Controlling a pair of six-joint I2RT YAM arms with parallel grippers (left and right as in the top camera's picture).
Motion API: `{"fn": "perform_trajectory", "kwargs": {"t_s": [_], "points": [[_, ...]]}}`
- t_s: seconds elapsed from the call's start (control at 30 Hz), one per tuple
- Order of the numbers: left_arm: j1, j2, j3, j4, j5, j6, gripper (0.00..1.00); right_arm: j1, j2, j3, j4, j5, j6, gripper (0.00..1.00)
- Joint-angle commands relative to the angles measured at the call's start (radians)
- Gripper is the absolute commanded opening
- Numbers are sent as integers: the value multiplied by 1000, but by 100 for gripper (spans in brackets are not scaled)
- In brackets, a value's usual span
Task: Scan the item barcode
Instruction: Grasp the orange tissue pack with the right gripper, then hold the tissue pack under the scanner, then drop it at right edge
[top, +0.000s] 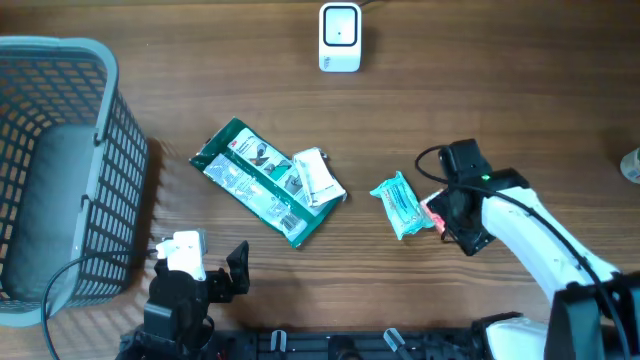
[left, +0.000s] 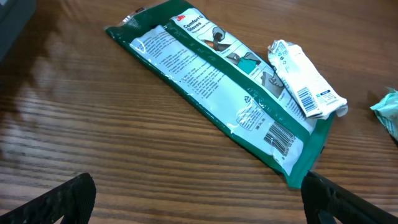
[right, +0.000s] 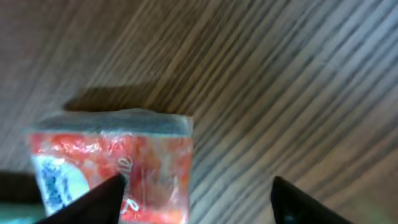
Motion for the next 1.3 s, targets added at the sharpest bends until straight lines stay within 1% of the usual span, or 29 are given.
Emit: {"fn": "perform_trajectory", "kwargs": {"t_s": [0.0, 0.03, 0.07, 0.23, 0.33, 0.37, 0.4, 0.43, 0.47, 0.5, 0.53, 0.57, 0.63, 0.73, 0.8, 0.83, 0.9, 0.97, 1.0, 1.03, 1.1, 1.13, 1.23, 1.27], "points": [[-5, -3, -1, 3, 1, -8, 100, -5, 48, -24, 27, -6, 7, 65], [-5, -3, -1, 3, 1, -8, 100, -5, 58, -24, 40, 5, 7, 60], [-5, -3, -1, 3, 1, -8, 100, -5, 60, -24, 53, 21, 7, 59], [-5, -3, -1, 3, 1, -8, 100, -24, 93, -42, 109, 71, 10, 59], [-5, -3, -1, 3, 1, -8, 100, -27, 144, -97, 184, 27, 13, 57], [-5, -3, 0, 3, 1, -8, 100, -27, 161, -112, 214, 7, 14, 52], [-5, -3, -1, 3, 1, -8, 100, -27, 181, -121, 243, -1, 20, 45], [-5, -3, -1, 3, 1, -8, 100, -27, 192, -121, 248, 0, 33, 40], [-5, -3, 0, 3, 1, -8, 100, -27, 201, -121, 259, 4, 33, 29], [-5, -3, -1, 3, 1, -8, 100, -27, 204, -121, 267, 4, 32, 24], [-5, -3, -1, 3, 1, -8, 100, -27, 204, -121, 276, 3, 33, 4], [-5, -3, -1, 3, 1, -8, 100, -27, 201, -119, 281, -2, 31, 4], [-5, -3, -1, 3, 1, -8, 100, -36, 188, -65, 224, -43, -27, 4], [-5, -3, -1, 3, 1, -8, 100, -69, 134, 123, -3, -161, -191, 4], [-5, -3, 0, 3, 1, -8, 100, -87, 99, 293, -162, -276, -388, 4], [-5, -3, -1, 3, 1, -8, 100, -93, 91, 362, -230, -344, -454, 4], [-5, -3, -1, 3, 1, -8, 100, -105, 87, 462, -348, -485, -540, 4], [-5, -3, -1, 3, 1, -8, 100, -108, 87, 501, -403, -659, -619, 4], [-5, -3, -1, 3, 1, -8, 100, -108, 87, 502, -407, -796, -674, 4], [-5, -3, -1, 3, 1, -8, 100, -108, 87, 502, -421, -921, -674, 4], [-5, -3, 0, 3, 1, -8, 100, -108, 87, 502, -469, -1110, -669, 4], [-5, -3, 0, 3, 1, -8, 100, -108, 87, 502, -481, -1162, -648, 4], [-5, -3, -1, 3, 1, -8, 100, -108, 88, 501, -519, -1208, -497, 4], [-5, -3, -1, 3, 1, -8, 100, -108, 88, 501, -520, -1208, -476, 4]]}}
